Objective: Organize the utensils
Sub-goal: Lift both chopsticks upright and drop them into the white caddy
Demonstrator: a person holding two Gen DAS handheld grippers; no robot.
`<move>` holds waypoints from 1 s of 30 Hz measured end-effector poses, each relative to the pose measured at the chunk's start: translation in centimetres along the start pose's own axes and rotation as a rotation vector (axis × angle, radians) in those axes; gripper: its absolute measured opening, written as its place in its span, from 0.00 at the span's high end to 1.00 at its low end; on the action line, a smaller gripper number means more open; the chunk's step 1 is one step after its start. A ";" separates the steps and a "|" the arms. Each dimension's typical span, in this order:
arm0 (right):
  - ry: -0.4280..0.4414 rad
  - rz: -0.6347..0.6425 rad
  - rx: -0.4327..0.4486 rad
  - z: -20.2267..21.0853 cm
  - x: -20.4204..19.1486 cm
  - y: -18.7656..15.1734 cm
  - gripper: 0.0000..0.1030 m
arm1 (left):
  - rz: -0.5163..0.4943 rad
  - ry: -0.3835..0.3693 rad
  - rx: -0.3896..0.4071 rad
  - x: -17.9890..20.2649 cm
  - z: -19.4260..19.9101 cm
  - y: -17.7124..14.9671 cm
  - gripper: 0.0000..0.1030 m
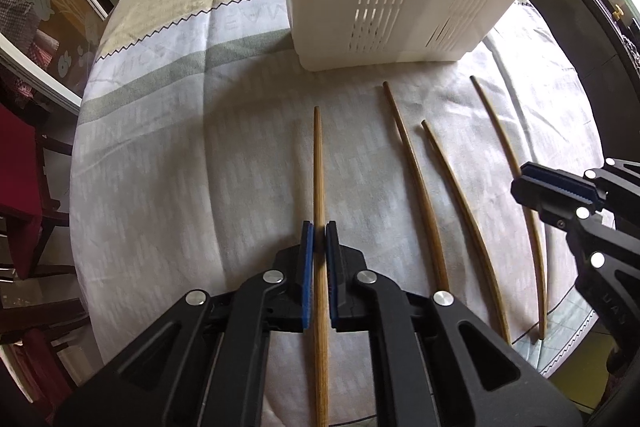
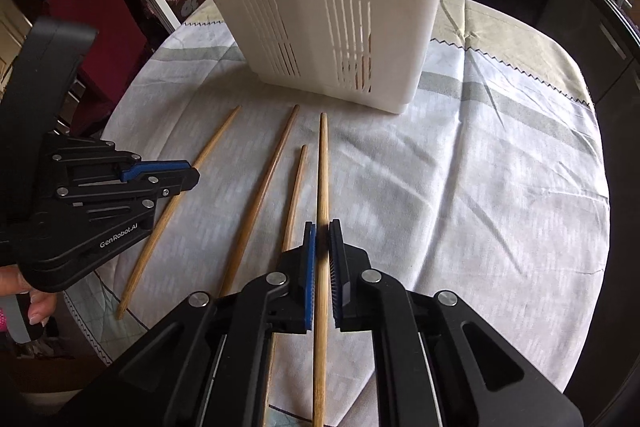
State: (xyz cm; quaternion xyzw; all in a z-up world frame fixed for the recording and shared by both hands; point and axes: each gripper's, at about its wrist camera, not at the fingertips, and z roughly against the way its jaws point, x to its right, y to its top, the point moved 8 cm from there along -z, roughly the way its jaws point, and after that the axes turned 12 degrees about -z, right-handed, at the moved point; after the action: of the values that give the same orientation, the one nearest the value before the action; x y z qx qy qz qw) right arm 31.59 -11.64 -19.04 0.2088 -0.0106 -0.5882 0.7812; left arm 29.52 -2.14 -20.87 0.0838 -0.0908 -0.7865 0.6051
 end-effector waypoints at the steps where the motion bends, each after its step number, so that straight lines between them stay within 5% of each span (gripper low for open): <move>1: 0.011 -0.007 0.021 0.8 0.2 0.3 0.93 | 0.004 -0.002 0.014 -0.1 0.6 0.0 0.94; 17: 0.074 -0.052 0.422 12.7 2.2 -0.5 0.93 | 0.002 0.037 0.347 -0.6 13.6 -1.1 0.94; 30: 0.049 -0.020 0.620 17.8 2.7 -6.7 0.93 | -0.016 0.060 0.437 -0.1 17.0 -5.0 0.94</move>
State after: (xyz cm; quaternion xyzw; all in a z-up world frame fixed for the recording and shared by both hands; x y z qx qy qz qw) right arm 21.66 -21.24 -5.67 0.4513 -0.1689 -0.5593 0.6746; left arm 20.79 -0.09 -5.57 0.2373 -0.2403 -0.7501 0.5686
